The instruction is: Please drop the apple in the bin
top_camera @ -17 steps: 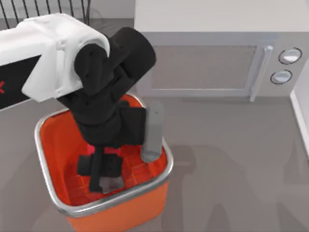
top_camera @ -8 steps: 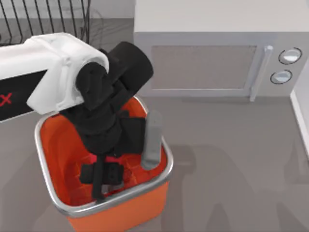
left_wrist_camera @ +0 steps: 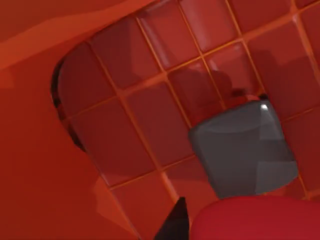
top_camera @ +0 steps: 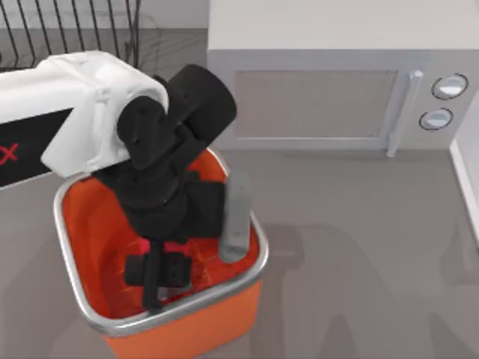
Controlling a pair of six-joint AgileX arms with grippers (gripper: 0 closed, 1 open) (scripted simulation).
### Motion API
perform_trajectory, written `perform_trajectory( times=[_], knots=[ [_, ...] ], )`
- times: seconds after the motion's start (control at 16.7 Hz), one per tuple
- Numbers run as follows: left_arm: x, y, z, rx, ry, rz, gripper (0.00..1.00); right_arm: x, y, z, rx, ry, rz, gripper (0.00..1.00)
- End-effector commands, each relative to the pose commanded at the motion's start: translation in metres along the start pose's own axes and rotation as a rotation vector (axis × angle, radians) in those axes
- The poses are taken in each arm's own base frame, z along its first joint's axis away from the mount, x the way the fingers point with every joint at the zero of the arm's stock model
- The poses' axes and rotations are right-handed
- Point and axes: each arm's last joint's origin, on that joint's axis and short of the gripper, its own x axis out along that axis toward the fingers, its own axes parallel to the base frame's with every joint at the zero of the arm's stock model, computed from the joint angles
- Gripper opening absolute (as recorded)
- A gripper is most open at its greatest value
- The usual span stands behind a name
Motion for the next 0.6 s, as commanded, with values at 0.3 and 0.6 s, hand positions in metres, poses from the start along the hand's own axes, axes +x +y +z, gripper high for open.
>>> perform_trajectory(
  times=[0.3, 0.6],
  knots=[
    [0.0, 0.0, 0.0, 0.0, 0.0, 0.0, 1.0, 0.0, 0.0, 0.0, 0.0, 0.0, 0.0, 1.0],
    [0.0, 0.0, 0.0, 0.0, 0.0, 0.0, 1.0, 0.0, 0.0, 0.0, 0.0, 0.0, 0.0, 1.0]
  ],
)
